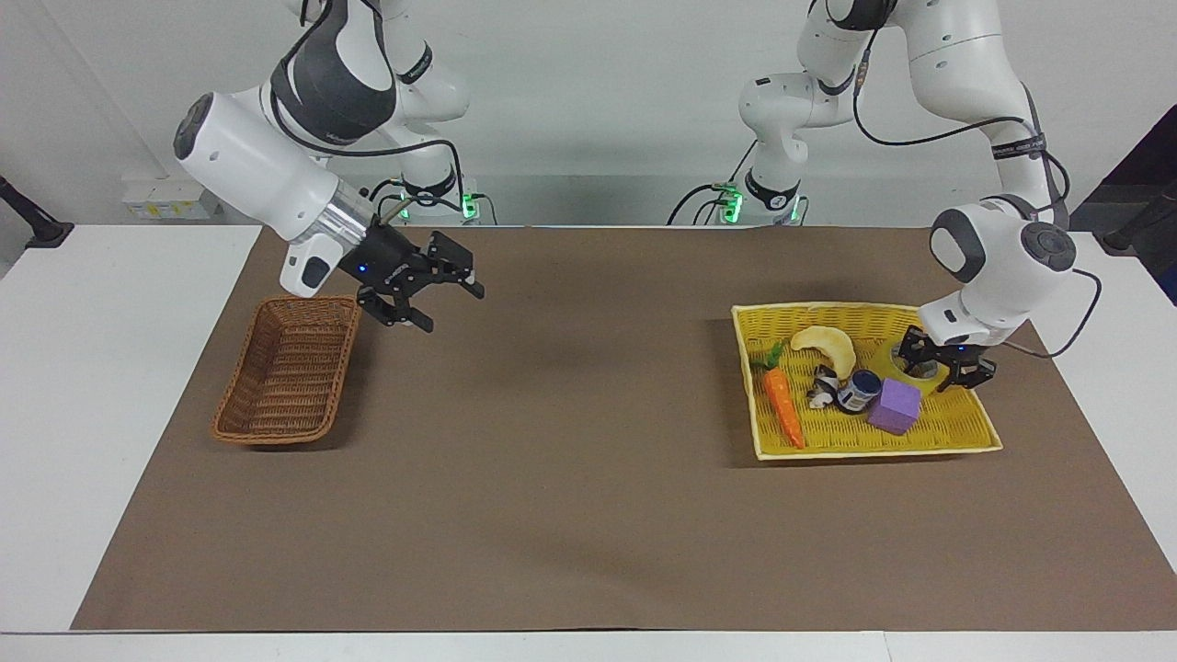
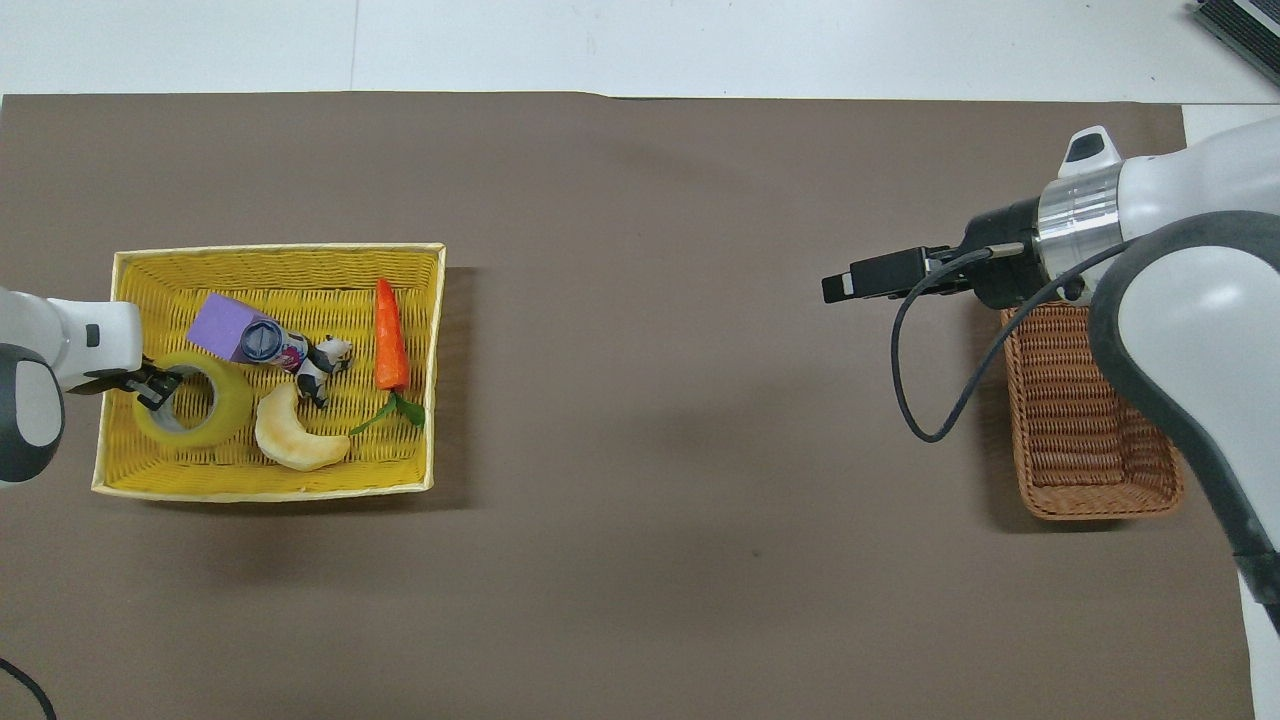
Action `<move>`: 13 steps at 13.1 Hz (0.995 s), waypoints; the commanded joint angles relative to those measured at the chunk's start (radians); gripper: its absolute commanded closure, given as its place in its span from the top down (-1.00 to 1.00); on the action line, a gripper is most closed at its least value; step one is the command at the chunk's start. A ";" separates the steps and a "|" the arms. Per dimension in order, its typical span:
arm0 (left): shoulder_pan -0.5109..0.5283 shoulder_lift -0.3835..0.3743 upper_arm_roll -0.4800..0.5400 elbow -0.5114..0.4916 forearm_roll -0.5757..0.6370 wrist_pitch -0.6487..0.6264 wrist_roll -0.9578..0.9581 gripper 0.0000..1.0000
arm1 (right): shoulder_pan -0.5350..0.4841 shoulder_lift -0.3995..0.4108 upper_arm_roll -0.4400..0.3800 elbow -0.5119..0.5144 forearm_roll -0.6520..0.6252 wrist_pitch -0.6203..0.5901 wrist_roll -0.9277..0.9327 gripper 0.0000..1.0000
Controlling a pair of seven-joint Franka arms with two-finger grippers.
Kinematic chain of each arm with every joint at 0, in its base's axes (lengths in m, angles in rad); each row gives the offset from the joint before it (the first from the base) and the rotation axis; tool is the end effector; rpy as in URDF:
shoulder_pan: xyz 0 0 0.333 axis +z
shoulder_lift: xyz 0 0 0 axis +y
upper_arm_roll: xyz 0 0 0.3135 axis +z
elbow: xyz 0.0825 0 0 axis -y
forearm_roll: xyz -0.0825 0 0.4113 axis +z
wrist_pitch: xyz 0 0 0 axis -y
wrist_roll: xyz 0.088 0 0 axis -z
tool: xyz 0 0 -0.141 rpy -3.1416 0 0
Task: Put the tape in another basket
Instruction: 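Reach the left gripper to the tape roll while the right gripper advances, then grasp the tape roll with the left gripper and lift it out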
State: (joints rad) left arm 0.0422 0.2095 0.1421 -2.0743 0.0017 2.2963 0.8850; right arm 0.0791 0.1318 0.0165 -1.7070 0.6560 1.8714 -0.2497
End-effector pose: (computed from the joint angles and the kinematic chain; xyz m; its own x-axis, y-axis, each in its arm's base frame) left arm 0.5907 0.1100 0.2772 0.7616 -0.6479 -0.0146 -0.6480 -0.7610 -0.0307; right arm 0.6308 0.1266 0.4874 0.9861 0.1151 0.1196 0.1634 -0.7993 -0.5783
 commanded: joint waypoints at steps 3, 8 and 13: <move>-0.007 -0.073 -0.002 0.103 0.003 -0.185 -0.003 -1.00 | -0.005 -0.009 -0.001 -0.008 0.059 0.002 -0.031 1.00; -0.068 -0.190 -0.056 0.119 -0.069 -0.316 -0.287 -1.00 | -0.008 -0.006 -0.003 -0.003 0.057 0.003 -0.031 1.00; -0.289 -0.183 -0.059 0.119 -0.201 -0.232 -0.728 -1.00 | -0.005 -0.008 -0.001 -0.008 0.060 0.014 -0.086 1.00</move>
State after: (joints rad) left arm -0.1720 0.0319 0.0662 -1.9492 -0.1613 2.0212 0.2882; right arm 0.0761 0.1316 0.0150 -1.7044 0.6843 1.8714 -0.2826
